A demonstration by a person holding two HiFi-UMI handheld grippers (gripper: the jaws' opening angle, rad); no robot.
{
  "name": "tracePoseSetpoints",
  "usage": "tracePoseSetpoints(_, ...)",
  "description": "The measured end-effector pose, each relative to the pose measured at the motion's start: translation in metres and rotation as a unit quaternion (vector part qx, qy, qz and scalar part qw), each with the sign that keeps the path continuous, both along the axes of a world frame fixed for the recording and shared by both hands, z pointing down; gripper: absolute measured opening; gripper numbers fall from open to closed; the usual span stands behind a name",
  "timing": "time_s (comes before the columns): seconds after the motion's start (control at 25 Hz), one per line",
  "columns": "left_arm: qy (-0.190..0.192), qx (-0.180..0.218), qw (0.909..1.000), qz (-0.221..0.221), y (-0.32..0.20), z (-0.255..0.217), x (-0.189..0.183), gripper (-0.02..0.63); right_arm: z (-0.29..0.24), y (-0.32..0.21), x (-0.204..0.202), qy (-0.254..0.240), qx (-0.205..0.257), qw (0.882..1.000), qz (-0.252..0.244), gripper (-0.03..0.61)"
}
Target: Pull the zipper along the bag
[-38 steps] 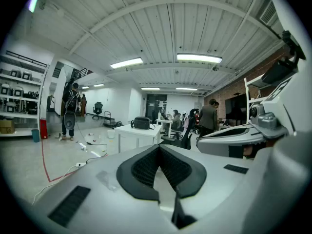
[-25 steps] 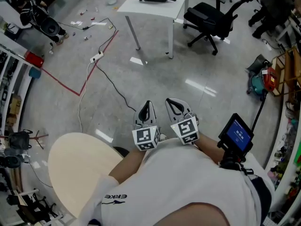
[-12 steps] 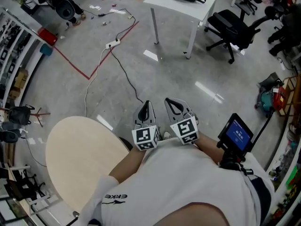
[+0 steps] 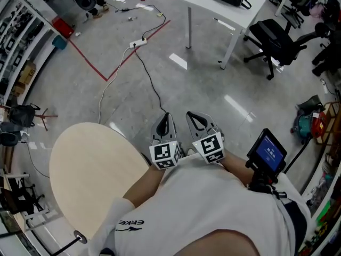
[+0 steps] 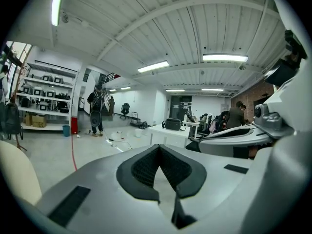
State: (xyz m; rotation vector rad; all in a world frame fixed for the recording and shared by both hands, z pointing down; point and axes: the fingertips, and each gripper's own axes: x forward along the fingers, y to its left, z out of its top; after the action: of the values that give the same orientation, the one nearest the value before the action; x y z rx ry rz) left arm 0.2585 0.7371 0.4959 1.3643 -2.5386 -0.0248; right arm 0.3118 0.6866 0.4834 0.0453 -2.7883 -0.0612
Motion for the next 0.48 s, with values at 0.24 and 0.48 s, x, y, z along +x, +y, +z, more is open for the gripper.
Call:
tracePoseSetpoints(0.24,0.006,0.005,0.9999,-0.015,-0.007,0.003,-0.014,0.002,0.003,-0.01,-0.017,0.002,0.002,1.0,-0.012,0.005)
tracePoseSetpoints(0.48,0.003,0.001,0.9997,-0.024,-0.03,0.006,-0.045,0.002,0.005,-0.035,-0.052,-0.003,0.004,1.0,-0.024,0.005)
